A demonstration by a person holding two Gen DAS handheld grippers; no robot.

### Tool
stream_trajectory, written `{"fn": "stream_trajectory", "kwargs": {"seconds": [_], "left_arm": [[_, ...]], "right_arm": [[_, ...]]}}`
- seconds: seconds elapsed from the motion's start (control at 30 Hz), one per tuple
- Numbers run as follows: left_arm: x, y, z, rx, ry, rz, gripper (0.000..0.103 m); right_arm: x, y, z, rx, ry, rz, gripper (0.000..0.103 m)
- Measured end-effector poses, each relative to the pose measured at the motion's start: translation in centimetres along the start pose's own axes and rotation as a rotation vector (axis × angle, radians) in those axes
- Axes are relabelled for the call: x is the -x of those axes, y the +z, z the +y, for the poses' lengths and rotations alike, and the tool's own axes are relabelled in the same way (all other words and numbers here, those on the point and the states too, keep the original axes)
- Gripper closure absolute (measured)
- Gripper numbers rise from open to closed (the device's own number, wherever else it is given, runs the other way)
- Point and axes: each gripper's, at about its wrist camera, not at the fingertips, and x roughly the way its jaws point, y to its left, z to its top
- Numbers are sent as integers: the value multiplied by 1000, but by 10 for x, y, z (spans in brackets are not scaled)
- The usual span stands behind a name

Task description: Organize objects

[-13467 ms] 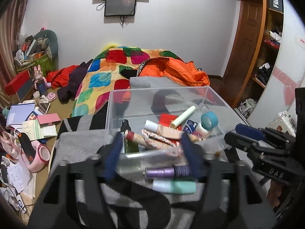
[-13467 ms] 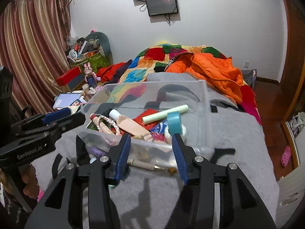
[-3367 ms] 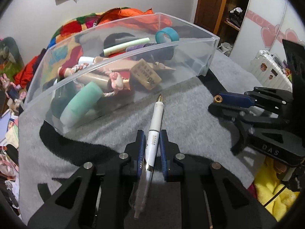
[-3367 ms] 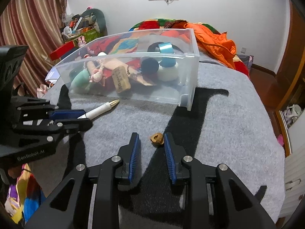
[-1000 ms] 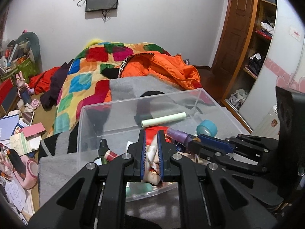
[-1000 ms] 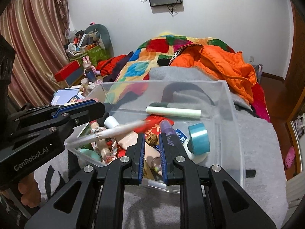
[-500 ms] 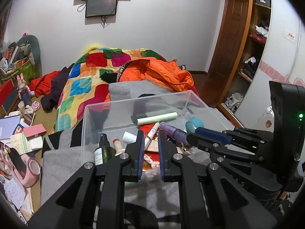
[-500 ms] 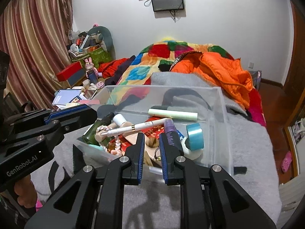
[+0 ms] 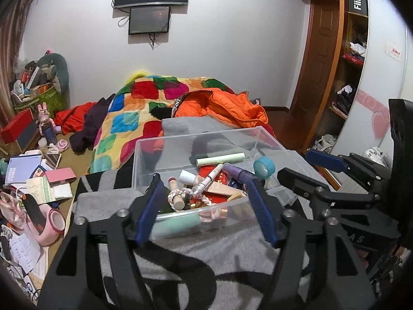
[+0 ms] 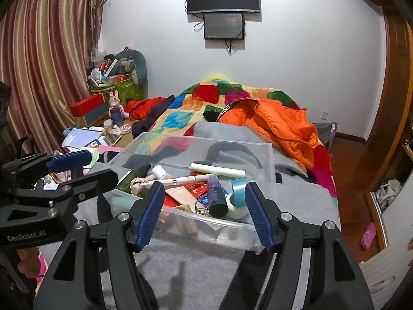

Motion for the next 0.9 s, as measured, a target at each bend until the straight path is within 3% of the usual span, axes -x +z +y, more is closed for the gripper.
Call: {"fn": "stream_trajectory", "kwargs": {"seconds": [0.13, 0.37, 0.9], "left_arm": [[10, -7, -2, -3, 5, -16, 26], [13, -17, 1, 42, 20, -27, 13], [6, -33, -3, 50, 38, -5, 12]], "right_arm": [[11, -3, -1, 2, -13, -25, 29], [27, -15, -5, 8, -35, -45, 20], [27, -32, -9, -9, -22, -10, 20]]}}
